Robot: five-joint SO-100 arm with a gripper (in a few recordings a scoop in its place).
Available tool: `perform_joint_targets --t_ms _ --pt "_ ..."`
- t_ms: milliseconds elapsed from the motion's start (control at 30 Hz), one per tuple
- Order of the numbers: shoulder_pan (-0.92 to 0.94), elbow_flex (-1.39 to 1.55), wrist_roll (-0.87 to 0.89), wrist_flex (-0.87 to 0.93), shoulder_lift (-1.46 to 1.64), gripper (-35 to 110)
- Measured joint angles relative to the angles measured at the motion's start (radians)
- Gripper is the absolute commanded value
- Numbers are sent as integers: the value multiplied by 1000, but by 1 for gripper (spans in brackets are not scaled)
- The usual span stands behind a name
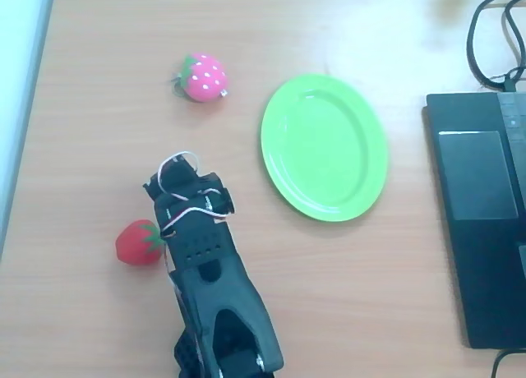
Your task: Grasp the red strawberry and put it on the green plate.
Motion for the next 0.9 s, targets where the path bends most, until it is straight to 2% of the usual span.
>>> perform_joint_targets --t_ms 300,367,567,800,900 --pt "3 -64 -531 219 -12 8" --pt "5 -80 -589 244 -12 9" --pt "-5 -92 -644 255 -17 13" --pt "-32 -103 -641 264 -48 32" --pt "-63 -106 -661 284 -77 34"
